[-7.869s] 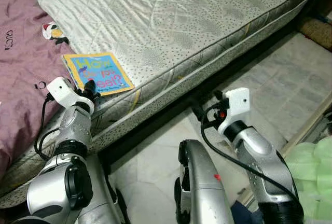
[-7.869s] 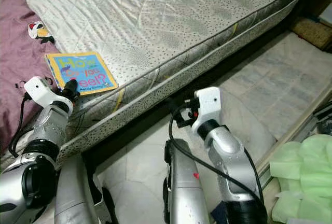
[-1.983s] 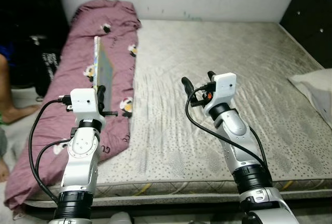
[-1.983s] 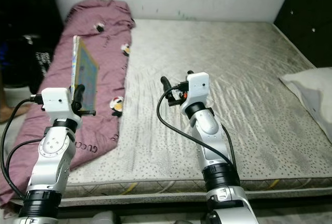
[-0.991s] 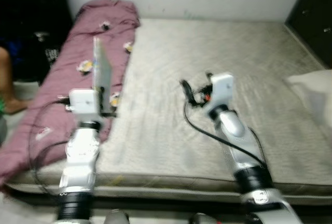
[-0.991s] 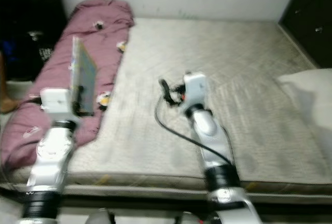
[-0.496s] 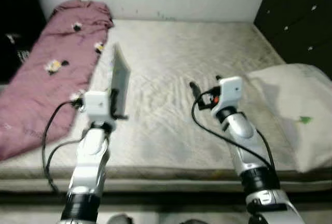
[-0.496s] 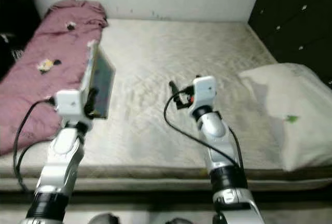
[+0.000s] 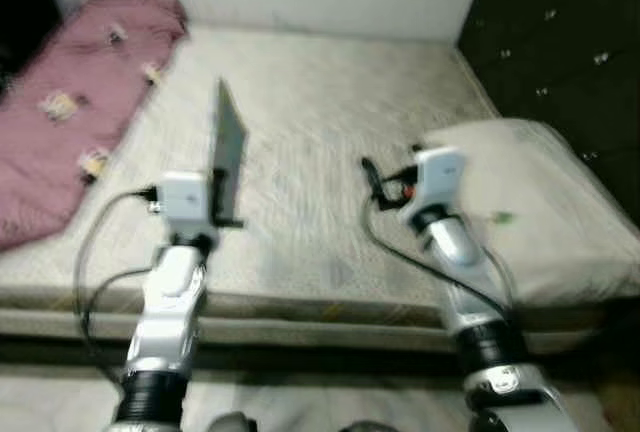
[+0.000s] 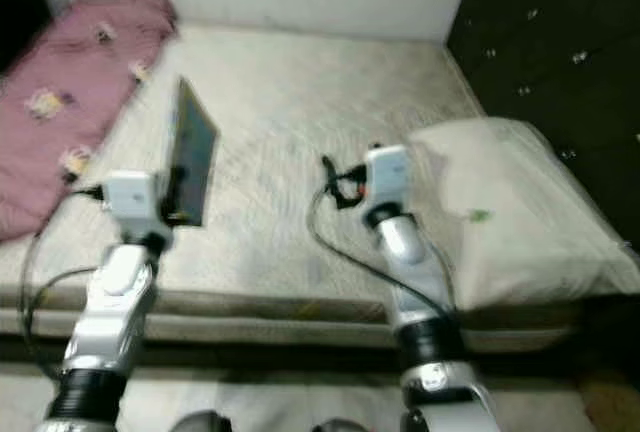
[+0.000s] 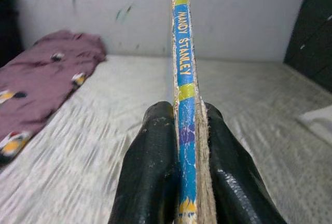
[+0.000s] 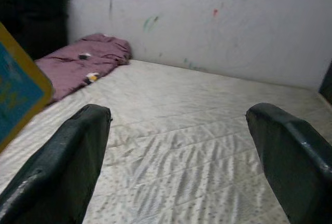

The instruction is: Clean up the room

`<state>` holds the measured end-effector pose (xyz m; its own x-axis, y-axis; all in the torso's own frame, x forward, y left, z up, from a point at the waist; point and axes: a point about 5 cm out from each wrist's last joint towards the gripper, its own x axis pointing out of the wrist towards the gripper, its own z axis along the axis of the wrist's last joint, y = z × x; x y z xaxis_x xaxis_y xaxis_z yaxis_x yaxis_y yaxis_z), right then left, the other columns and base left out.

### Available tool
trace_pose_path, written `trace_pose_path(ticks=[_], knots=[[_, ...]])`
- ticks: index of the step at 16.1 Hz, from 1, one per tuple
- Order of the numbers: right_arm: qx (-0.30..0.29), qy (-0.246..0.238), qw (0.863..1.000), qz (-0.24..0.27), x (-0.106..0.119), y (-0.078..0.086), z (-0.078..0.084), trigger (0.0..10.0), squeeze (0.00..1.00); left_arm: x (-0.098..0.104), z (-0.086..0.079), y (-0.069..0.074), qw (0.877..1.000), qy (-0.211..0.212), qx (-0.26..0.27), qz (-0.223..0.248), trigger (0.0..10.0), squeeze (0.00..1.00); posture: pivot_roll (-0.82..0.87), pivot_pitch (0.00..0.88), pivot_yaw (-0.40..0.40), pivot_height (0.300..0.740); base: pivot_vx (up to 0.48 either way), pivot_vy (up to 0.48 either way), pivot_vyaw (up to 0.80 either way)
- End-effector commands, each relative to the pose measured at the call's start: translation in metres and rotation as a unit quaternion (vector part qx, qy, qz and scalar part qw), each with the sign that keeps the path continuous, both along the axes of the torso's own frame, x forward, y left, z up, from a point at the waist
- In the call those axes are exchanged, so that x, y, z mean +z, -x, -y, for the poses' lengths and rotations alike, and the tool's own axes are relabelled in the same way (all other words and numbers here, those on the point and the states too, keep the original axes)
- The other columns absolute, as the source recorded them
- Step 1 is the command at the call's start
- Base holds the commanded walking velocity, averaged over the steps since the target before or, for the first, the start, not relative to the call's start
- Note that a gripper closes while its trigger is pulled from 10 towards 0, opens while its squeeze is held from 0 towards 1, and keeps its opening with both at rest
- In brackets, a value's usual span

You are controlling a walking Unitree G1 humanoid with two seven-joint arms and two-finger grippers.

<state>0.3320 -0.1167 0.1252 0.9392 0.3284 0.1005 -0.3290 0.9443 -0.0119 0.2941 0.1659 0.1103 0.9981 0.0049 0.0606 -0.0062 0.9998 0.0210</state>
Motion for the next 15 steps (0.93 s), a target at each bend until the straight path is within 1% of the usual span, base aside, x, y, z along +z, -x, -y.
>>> trace_pose_path(ticks=[1,3,4,13,15], knots=[[-0.003,0.004,1.000,0.006,0.0032,-0.0013,0.0027,10.0,0.00,0.0137,-0.0012,-0.0031,0.999,0.003,-0.002,0.034,10.0,0.00,-0.05,0.000,-0.025,0.740,0.000,0.000,0.00],[0.002,0.006,1.000,0.007,0.0029,-0.0007,0.0017,10.0,0.00,0.0153,0.0009,-0.0022,0.999,0.002,-0.014,0.042,10.0,0.00,-0.06,0.000,-0.024,0.740,0.000,0.000,0.00],[0.003,0.008,1.000,0.009,0.0033,-0.0004,0.0013,10.0,0.00,0.0157,0.0015,-0.0019,0.999,0.004,-0.017,0.044,10.0,0.00,-0.06,0.000,-0.024,0.740,0.285,0.000,0.00],[0.001,0.013,1.000,0.010,0.0030,-0.0001,0.0025,10.0,0.00,0.0154,0.0015,-0.0007,0.999,0.009,-0.021,0.046,10.0,0.00,-0.06,0.000,-0.028,0.740,0.404,0.000,0.00],[-0.002,0.014,1.000,0.009,0.0026,-0.0001,0.0047,10.0,0.00,0.0133,-0.0006,-0.0016,0.999,0.011,-0.015,0.037,10.0,0.00,-0.06,0.000,-0.028,0.740,0.366,0.000,0.00]])
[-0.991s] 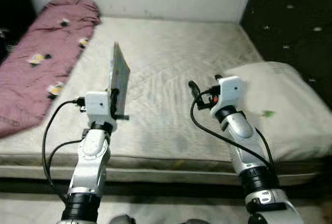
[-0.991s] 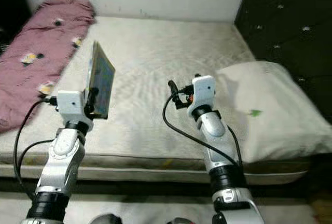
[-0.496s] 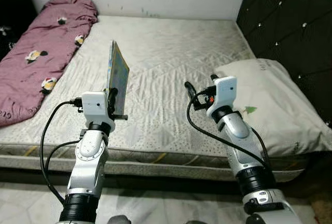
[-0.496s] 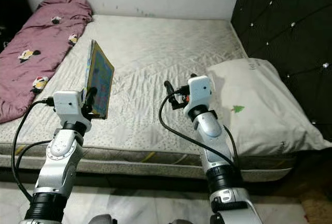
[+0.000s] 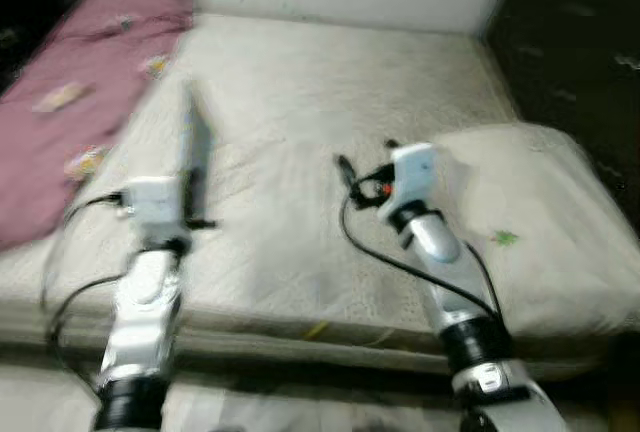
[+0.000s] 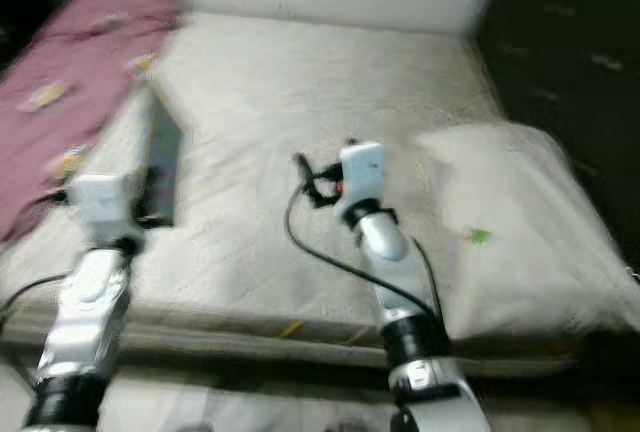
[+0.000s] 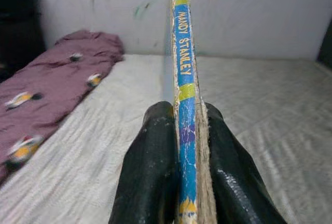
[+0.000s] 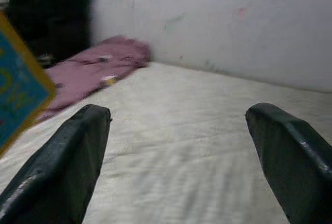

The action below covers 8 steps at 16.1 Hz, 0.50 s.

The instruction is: Clean up the room

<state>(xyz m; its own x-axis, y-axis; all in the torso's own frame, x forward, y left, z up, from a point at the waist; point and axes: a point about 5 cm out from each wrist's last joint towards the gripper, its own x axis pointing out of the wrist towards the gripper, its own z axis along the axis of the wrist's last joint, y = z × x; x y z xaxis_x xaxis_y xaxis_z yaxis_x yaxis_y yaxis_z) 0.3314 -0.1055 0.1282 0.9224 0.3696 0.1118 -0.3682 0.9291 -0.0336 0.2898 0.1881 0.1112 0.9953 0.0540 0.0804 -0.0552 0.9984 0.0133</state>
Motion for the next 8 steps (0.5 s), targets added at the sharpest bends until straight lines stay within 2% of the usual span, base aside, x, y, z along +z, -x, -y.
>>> trace_pose_path(ticks=[1,4,8], knots=[[-0.023,0.006,1.000,0.000,0.000,-0.001,0.016,10.0,0.00,0.012,0.022,-0.006,0.999,0.006,-0.039,0.025,10.0,0.00,-0.06,0.000,-0.028,0.740,0.300,0.000,0.00],[-0.027,0.005,1.000,-0.001,-0.001,0.000,0.018,10.0,0.00,0.007,0.013,-0.007,1.000,0.013,-0.010,0.006,10.0,0.00,-0.06,0.000,-0.023,0.740,0.000,0.000,0.00],[-0.036,0.000,0.999,-0.003,0.000,0.001,0.024,10.0,0.00,0.010,0.010,-0.003,1.000,-0.011,-0.005,0.015,10.0,0.00,-0.04,0.000,-0.036,0.740,0.000,0.000,0.00]])
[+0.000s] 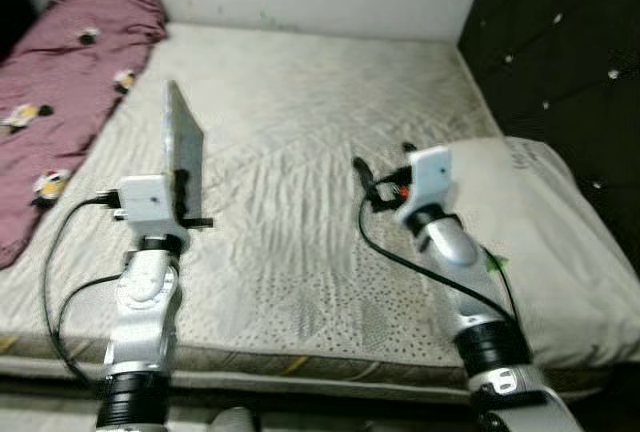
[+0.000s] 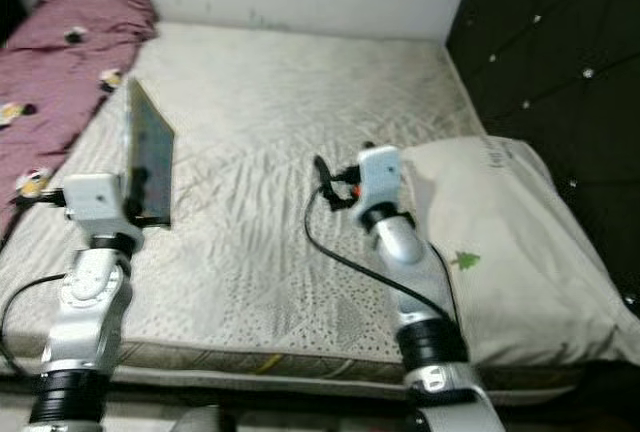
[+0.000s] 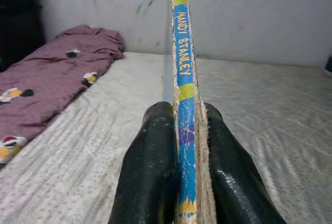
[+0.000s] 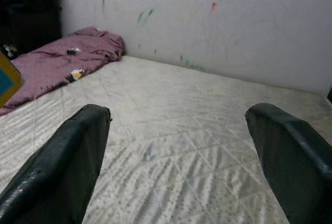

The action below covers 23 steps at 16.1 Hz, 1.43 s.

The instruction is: Clean up the room

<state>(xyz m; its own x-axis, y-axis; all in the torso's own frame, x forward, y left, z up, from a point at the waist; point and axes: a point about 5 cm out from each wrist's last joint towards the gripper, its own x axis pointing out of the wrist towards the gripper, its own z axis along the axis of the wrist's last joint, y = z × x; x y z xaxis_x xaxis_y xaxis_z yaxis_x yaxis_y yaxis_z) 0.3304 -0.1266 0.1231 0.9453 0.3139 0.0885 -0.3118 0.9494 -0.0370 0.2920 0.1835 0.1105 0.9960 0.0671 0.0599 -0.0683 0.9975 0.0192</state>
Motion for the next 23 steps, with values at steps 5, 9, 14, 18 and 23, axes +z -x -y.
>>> trace_pose_path(ticks=[5,9,14,18,23], knots=[[-0.017,-0.004,1.000,-0.002,-0.001,0.005,0.005,10.0,0.00,0.009,0.001,0.007,1.000,-0.016,-0.016,0.020,10.0,0.00,-0.03,0.005,-0.028,0.740,0.000,-0.106,0.00],[-0.035,0.000,0.999,-0.005,-0.002,0.004,0.015,10.0,0.00,0.009,0.003,0.004,0.999,-0.013,-0.024,0.019,10.0,0.00,-0.04,0.000,-0.021,0.740,0.000,-0.351,0.00],[-0.036,0.003,0.999,-0.003,-0.001,0.002,0.016,10.0,0.00,0.009,0.006,0.001,0.999,-0.012,-0.030,0.020,10.0,0.00,-0.04,0.000,-0.026,0.740,0.000,-0.384,0.00],[-0.031,0.004,0.999,-0.002,0.001,0.001,0.014,10.0,0.00,0.010,0.006,0.001,0.999,-0.009,-0.025,0.023,10.0,0.00,-0.04,0.000,-0.035,0.740,0.000,-0.375,0.00],[-0.041,0.005,0.999,-0.010,-0.005,0.013,0.024,10.0,0.00,0.005,0.006,0.012,1.000,0.010,0.004,0.022,10.0,0.00,-0.06,0.000,-0.045,0.740,0.000,-0.054,0.00]])
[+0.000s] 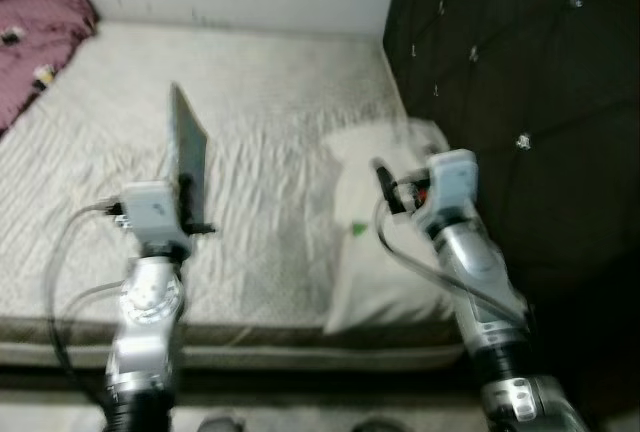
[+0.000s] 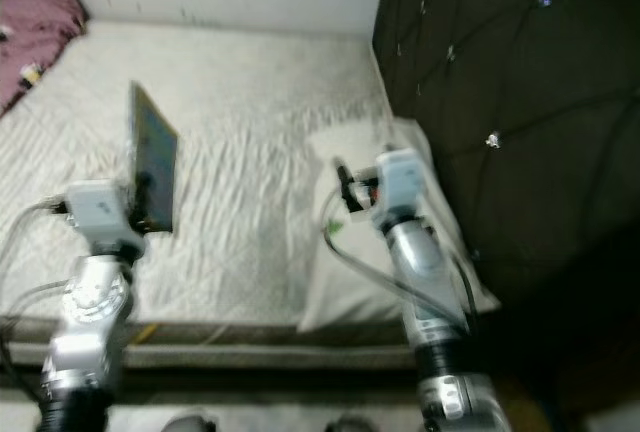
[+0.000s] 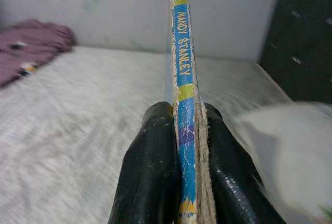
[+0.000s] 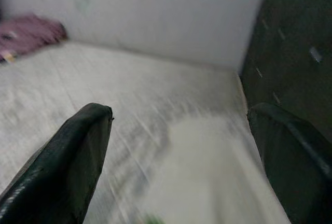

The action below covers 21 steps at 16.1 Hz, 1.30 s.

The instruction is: Clean up the room

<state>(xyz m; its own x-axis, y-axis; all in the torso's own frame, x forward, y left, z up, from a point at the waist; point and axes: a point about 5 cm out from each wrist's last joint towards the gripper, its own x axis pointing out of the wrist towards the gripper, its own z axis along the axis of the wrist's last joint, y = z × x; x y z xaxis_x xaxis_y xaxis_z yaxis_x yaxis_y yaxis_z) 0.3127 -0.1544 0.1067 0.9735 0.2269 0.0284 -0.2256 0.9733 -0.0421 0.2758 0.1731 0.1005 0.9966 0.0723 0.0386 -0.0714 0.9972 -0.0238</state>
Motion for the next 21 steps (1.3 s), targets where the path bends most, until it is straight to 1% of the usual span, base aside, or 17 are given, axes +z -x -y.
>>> trace_pose_path(ticks=[1,2,3,4,5,7,8,9,10,11,12,13,14,15,16,18,21], knots=[[0.002,-0.007,1.000,0.012,0.008,-0.001,-0.004,10.0,0.00,0.013,-0.006,-0.001,1.000,-0.001,0.012,0.027,10.0,0.00,-0.06,0.000,-0.044,0.740,0.000,0.000,0.00],[-0.002,-0.010,1.000,0.004,0.004,0.002,-0.004,10.0,0.00,0.010,-0.009,0.002,1.000,0.010,0.020,0.020,10.0,0.00,-0.05,0.000,-0.043,0.740,0.000,0.000,0.00],[-0.003,-0.012,1.000,-0.001,0.001,0.006,-0.004,10.0,0.00,0.008,-0.010,0.007,1.000,0.009,0.023,0.017,10.0,0.00,-0.05,0.000,-0.043,0.740,0.000,0.000,0.00],[-0.006,-0.015,1.000,-0.010,-0.001,0.009,-0.004,10.0,0.00,0.010,-0.009,0.012,0.999,-0.012,-0.006,0.032,10.0,0.00,-0.05,0.002,-0.045,0.740,0.000,0.000,-0.80],[-0.008,-0.017,1.000,-0.013,-0.001,0.010,-0.004,10.0,0.00,0.010,-0.008,0.013,0.999,-0.019,-0.012,0.035,10.0,0.00,-0.05,0.002,-0.045,0.740,0.000,0.000,-0.80],[-0.011,-0.020,1.000,-0.015,-0.002,0.010,-0.003,10.0,0.00,0.013,-0.009,0.012,0.999,-0.026,0.016,0.038,10.0,0.00,-0.05,0.017,-0.045,0.740,0.000,0.000,-0.34],[-0.009,-0.018,1.000,-0.017,-0.003,0.011,-0.004,10.0,0.00,0.013,-0.007,0.011,0.999,-0.025,0.024,0.039,10.0,0.00,-0.05,0.020,-0.047,0.740,0.000,0.000,0.00],[-0.010,-0.018,1.000,-0.020,-0.003,0.013,-0.004,10.0,0.00,0.011,-0.004,0.012,0.999,-0.006,0.023,0.027,10.0,0.00,-0.05,0.023,-0.049,0.740,0.000,0.000,0.00],[-0.011,-0.018,1.000,-0.022,-0.004,0.015,-0.004,10.0,0.00,0.010,-0.002,0.014,1.000,0.006,0.015,0.020,10.0,0.00,-0.05,0.029,-0.052,0.740,0.000,0.000,0.00],[-0.010,-0.018,0.999,-0.025,-0.004,0.016,-0.004,10.0,0.00,0.008,-0.001,0.017,0.999,0.030,-0.002,0.014,10.0,0.00,-0.05,0.032,-0.053,0.740,0.000,0.000,0.00],[-0.009,-0.019,0.999,-0.026,-0.005,0.017,-0.005,10.0,0.00,0.006,-0.002,0.019,0.999,0.039,-0.004,0.010,10.0,0.00,-0.05,0.035,-0.052,0.740,0.000,0.000,0.00],[-0.008,-0.019,0.999,-0.026,-0.005,0.018,-0.005,10.0,0.00,0.006,-0.003,0.020,0.999,0.034,0.003,0.009,10.0,0.00,-0.05,0.040,-0.052,0.740,0.000,0.000,0.00],[-0.001,-0.019,1.000,-0.025,-0.004,0.018,-0.007,10.0,0.00,0.009,-0.002,0.020,1.000,0.013,0.008,0.016,10.0,0.00,-0.04,0.051,-0.055,0.740,0.000,0.000,0.00],[0.004,-0.019,1.000,-0.024,-0.003,0.018,-0.009,10.0,0.00,0.016,0.000,0.019,1.000,0.010,0.006,0.026,10.0,0.00,-0.02,0.057,-0.055,0.740,0.000,0.000,0.00],[0.011,-0.022,0.999,-0.023,-0.002,0.016,-0.013,10.0,0.00,0.021,-0.001,0.019,0.999,0.016,0.007,0.033,10.0,0.00,-0.02,0.059,-0.056,0.740,0.000,0.000,0.00],[0.020,-0.024,0.999,-0.022,0.000,0.014,-0.019,10.0,0.00,0.018,-0.001,0.019,0.999,0.026,0.015,0.024,10.0,0.00,-0.03,0.071,-0.054,0.740,0.000,0.000,0.00],[0.025,-0.024,0.999,-0.019,0.002,0.016,-0.020,10.0,0.00,0.015,0.003,0.023,1.000,0.024,0.009,0.013,10.0,0.00,-0.04,0.080,-0.053,0.736,0.000,0.000,0.00]])
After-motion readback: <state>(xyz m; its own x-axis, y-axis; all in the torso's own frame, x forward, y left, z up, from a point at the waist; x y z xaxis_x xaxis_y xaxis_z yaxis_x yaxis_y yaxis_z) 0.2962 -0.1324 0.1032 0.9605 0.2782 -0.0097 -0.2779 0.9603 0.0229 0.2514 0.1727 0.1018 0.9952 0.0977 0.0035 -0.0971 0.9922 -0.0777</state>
